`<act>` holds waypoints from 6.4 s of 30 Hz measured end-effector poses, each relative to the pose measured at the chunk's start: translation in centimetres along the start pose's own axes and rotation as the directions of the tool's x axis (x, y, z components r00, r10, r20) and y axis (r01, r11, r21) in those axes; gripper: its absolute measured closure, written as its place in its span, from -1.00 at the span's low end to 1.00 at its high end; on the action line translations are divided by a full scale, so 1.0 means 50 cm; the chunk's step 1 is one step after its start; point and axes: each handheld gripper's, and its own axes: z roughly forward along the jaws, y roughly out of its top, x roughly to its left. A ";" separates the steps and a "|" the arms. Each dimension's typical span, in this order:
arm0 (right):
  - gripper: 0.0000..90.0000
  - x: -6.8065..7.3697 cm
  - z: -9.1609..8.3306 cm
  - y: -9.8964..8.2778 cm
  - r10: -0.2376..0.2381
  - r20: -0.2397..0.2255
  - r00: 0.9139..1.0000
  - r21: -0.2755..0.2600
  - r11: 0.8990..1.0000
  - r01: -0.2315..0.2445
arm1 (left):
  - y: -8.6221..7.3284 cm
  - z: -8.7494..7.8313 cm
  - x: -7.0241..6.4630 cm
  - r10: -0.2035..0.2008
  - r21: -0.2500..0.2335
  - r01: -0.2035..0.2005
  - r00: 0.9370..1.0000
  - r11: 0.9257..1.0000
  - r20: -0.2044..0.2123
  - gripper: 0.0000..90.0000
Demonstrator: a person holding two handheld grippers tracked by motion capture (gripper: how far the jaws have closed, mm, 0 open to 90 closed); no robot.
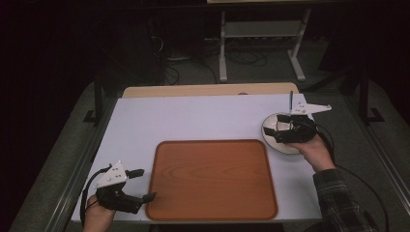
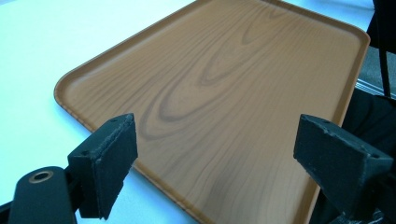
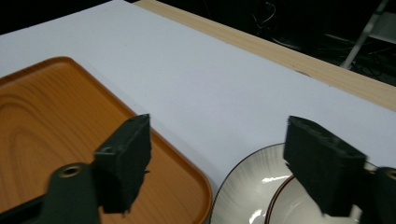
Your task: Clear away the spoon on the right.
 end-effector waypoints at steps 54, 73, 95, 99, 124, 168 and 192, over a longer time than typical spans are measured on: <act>0.99 -0.170 0.061 -0.001 0.164 0.309 0.937 0.069 0.978 -0.194 | -0.001 0.000 0.000 0.002 0.000 -0.002 1.000 1.000 0.005 -0.71; 0.99 -0.177 0.035 -0.013 0.160 0.356 0.921 0.081 0.976 -0.201 | 0.000 0.000 -0.001 0.004 0.000 -0.004 1.000 1.000 0.006 -0.71; 0.99 -0.170 0.009 -0.024 0.153 0.394 0.906 0.099 0.973 -0.207 | 0.001 -0.001 -0.001 0.005 -0.002 -0.005 1.000 1.000 0.007 -0.71; 0.99 -0.169 0.002 -0.027 0.151 0.395 0.906 0.099 0.974 -0.205 | 0.001 0.001 -0.001 0.004 0.000 -0.004 1.000 1.000 0.007 -0.71; 0.99 -0.179 -0.022 -0.040 0.135 0.457 0.879 0.110 0.972 -0.206 | 0.001 -0.001 -0.001 0.005 -0.001 -0.005 1.000 1.000 0.007 -0.71; -0.06 -0.066 -0.162 -0.156 0.293 0.458 0.839 -0.029 0.949 -0.315 | 0.002 -0.004 -0.002 0.001 -0.015 -0.001 1.000 1.000 0.009 -0.71; 0.46 -0.152 -0.121 -0.152 0.413 0.403 0.816 -0.180 0.911 -0.372 | 0.001 -0.004 -0.004 0.005 -0.012 -0.005 1.000 1.000 -0.001 -0.71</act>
